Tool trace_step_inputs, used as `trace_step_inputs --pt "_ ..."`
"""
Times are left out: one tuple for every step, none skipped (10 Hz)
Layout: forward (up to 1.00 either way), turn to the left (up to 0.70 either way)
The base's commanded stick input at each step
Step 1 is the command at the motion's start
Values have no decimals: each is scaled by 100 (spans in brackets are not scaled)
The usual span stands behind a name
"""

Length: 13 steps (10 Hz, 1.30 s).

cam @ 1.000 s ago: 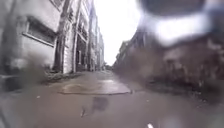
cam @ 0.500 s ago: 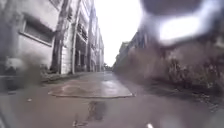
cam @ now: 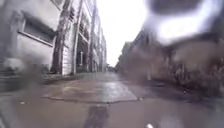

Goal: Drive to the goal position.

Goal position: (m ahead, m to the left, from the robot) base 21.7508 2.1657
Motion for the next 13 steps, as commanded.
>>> trace_step_inputs --pt "50 2" --pt "50 2" --pt "50 2" --pt "50 2" --pt "50 2" --pt "50 2" --pt "50 2" --pt "50 2" --pt "50 2" --pt "50 2" --pt "50 2" --pt "50 2" --pt "50 2"
